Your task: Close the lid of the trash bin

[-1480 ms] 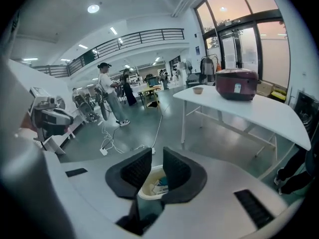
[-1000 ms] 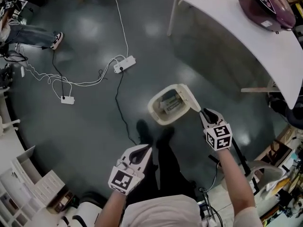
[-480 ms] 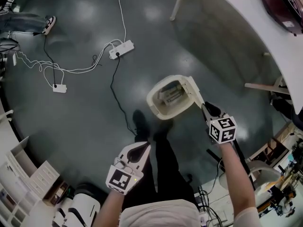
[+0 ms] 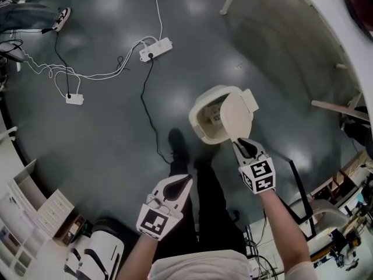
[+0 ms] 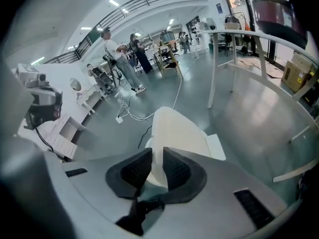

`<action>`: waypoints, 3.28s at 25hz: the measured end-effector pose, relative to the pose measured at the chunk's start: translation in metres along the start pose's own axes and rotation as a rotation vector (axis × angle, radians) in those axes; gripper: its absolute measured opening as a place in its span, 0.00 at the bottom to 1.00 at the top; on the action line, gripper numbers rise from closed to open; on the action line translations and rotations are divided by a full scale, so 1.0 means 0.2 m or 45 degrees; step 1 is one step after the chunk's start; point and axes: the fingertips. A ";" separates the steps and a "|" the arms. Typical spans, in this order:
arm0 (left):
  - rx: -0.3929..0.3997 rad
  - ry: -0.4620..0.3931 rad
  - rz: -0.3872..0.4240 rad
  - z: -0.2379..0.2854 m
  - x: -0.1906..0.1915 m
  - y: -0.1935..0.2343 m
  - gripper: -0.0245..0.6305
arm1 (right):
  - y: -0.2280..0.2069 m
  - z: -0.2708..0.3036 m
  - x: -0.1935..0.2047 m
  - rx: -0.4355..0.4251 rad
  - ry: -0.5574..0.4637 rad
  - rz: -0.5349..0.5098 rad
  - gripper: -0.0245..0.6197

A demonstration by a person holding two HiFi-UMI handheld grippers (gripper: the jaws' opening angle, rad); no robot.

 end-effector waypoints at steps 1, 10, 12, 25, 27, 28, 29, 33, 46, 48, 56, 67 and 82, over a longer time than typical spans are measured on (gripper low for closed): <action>-0.006 0.003 -0.009 0.00 0.02 0.01 0.06 | 0.03 0.03 0.02 -0.007 0.014 -0.017 0.17; -0.029 0.026 -0.047 0.06 0.25 0.13 0.06 | 0.18 0.35 0.23 -0.083 0.126 -0.065 0.16; -0.026 0.036 -0.047 0.08 0.30 0.15 0.06 | 0.19 0.44 0.28 -0.096 0.154 -0.076 0.15; 0.000 0.060 -0.097 0.13 0.51 0.21 0.06 | 0.15 0.82 0.51 -0.016 0.300 -0.122 0.10; -0.009 0.058 -0.117 0.13 0.54 0.24 0.06 | 0.14 0.86 0.53 0.004 0.313 -0.122 0.10; -0.012 0.058 -0.121 0.13 0.55 0.25 0.06 | 0.13 0.88 0.54 0.016 0.317 -0.123 0.10; -0.014 0.060 -0.121 0.12 0.56 0.26 0.06 | 0.13 0.89 0.55 0.030 0.320 -0.126 0.10; -0.019 0.055 -0.126 0.11 0.59 0.28 0.06 | 0.10 0.94 0.57 0.080 0.308 -0.117 0.06; -0.040 0.060 -0.097 -0.02 0.54 0.21 0.06 | 0.19 0.67 0.46 0.088 0.217 -0.090 0.06; -0.048 0.044 -0.089 -0.07 0.48 0.17 0.06 | 0.24 0.53 0.39 0.070 0.190 -0.068 0.06; -0.081 0.036 -0.098 -0.27 0.22 -0.07 0.06 | 0.40 -0.08 0.13 0.058 0.028 -0.047 0.06; -0.071 -0.031 -0.091 -0.64 -0.16 -0.38 0.06 | 0.59 -0.91 -0.10 0.098 -0.151 -0.002 0.06; 0.093 -0.150 0.180 -1.26 -0.35 -0.62 0.06 | 1.21 -1.60 -0.13 0.249 -0.484 0.032 0.06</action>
Point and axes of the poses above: the fingertips, and each gripper's own axes: z forward along the fingers, y to its left, x out of its underside, and after that the axes turned 9 degrees about z, right-handed
